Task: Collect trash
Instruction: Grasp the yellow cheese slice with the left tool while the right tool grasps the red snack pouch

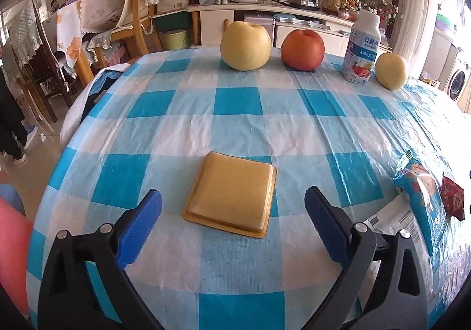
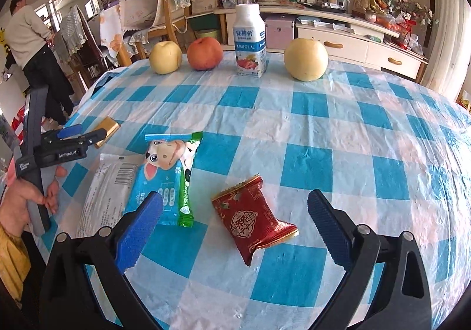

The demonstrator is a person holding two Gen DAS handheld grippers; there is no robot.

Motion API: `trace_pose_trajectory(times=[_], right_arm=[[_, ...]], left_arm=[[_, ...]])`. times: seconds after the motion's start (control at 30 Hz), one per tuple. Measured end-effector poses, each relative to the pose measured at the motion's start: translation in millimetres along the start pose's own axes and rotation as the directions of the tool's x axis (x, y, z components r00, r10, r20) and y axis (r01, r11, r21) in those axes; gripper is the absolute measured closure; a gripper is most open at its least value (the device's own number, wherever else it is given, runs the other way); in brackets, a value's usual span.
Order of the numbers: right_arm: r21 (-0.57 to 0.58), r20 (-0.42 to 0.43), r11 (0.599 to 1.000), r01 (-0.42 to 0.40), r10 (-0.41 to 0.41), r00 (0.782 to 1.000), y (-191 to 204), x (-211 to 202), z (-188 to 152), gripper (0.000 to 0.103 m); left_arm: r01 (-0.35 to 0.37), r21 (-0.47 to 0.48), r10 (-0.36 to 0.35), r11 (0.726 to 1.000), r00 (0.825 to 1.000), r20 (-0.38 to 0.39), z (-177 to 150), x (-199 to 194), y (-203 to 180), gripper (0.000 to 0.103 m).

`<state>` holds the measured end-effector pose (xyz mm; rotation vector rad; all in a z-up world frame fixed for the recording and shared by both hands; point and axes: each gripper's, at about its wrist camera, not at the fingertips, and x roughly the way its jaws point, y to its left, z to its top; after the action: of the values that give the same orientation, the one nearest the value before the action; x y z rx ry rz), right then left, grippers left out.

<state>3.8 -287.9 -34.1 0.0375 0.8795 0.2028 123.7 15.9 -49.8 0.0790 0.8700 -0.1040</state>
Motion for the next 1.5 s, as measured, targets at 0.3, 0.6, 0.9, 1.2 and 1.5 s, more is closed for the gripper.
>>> trace_pose_trajectory(times=[0.3,0.6,0.9,1.2,1.5], right_arm=[[-0.007,-0.029,1.000,0.014,-0.014,0.999,-2,12,3,0.006],[-0.032,-0.074,0.997,0.067,-0.069,0.995,-4,28,2,0.006],[-0.061,-0.120,0.992,0.114,-0.120,0.986,-7,39,-3,0.007],[-0.073,-0.141,0.991,0.116,-0.125,0.982,-7,44,-5,0.021],[-0.055,-0.135,0.993,0.100,-0.107,0.985,-6,41,-3,0.037]], left_arm=[[-0.001,-0.009,0.001,1.000,0.997,-0.071,1,15,0,0.009],[0.026,0.023,-0.025,0.999,0.998,-0.050,3,10,-11,0.030],[0.043,0.036,-0.041,0.998,0.998,-0.039,1,7,-16,0.041],[0.076,0.033,-0.074,0.997,0.996,-0.040,-1,4,-17,0.041],[0.116,0.008,-0.116,0.993,0.993,-0.027,-3,-3,-16,0.041]])
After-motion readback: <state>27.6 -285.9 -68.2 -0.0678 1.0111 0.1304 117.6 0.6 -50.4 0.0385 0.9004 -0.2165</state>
